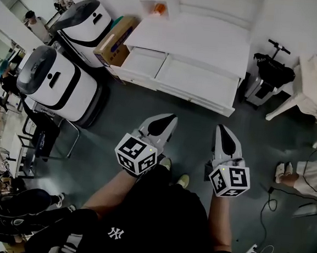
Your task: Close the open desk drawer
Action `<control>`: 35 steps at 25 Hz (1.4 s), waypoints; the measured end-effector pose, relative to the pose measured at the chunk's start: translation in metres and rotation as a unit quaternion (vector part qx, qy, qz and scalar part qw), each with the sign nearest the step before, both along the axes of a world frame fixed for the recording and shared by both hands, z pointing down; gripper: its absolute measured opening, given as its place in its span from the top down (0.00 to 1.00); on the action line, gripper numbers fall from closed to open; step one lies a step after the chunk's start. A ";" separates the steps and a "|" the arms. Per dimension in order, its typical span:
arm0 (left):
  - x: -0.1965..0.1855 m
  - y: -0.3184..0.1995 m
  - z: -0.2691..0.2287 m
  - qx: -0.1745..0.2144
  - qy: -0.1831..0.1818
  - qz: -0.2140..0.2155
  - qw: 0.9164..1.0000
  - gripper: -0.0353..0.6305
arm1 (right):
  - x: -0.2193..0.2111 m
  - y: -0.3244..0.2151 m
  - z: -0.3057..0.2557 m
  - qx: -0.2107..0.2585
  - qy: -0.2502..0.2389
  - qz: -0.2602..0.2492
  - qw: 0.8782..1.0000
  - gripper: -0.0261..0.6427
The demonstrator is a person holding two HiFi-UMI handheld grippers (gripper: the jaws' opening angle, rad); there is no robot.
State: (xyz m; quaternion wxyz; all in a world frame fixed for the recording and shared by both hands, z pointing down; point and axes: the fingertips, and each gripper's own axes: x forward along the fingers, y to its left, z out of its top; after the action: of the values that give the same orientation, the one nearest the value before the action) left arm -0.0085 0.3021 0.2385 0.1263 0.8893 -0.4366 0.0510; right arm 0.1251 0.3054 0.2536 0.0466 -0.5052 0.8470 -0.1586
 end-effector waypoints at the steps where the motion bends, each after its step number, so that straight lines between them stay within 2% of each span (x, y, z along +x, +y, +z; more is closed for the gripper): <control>1: 0.001 -0.003 0.001 0.000 -0.002 0.000 1.000 0.94 | 0.000 -0.003 0.000 0.000 0.001 -0.001 1.000 0.93; 6: 0.003 -0.020 0.016 -0.007 -0.011 -0.001 1.000 0.94 | -0.005 -0.020 0.010 -0.007 0.010 -0.008 1.000 0.93; 18: -0.004 -0.090 0.065 -0.028 -0.007 0.011 1.000 0.94 | -0.029 -0.084 0.054 -0.039 0.047 -0.011 0.998 0.93; 27: -0.030 -0.163 0.127 -0.061 -0.018 0.026 0.998 0.94 | -0.063 -0.153 0.105 -0.070 0.063 -0.005 0.996 0.93; 35: -0.068 -0.223 0.210 -0.102 -0.037 0.039 0.993 0.94 | -0.099 -0.206 0.178 -0.116 0.103 0.014 0.988 0.93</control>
State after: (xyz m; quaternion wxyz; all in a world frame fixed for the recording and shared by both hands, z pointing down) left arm -0.0765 0.0795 0.4483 0.1981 0.8858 -0.3981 0.1329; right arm 0.0266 0.0991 0.4320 -0.0981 -0.5325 0.8160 -0.2024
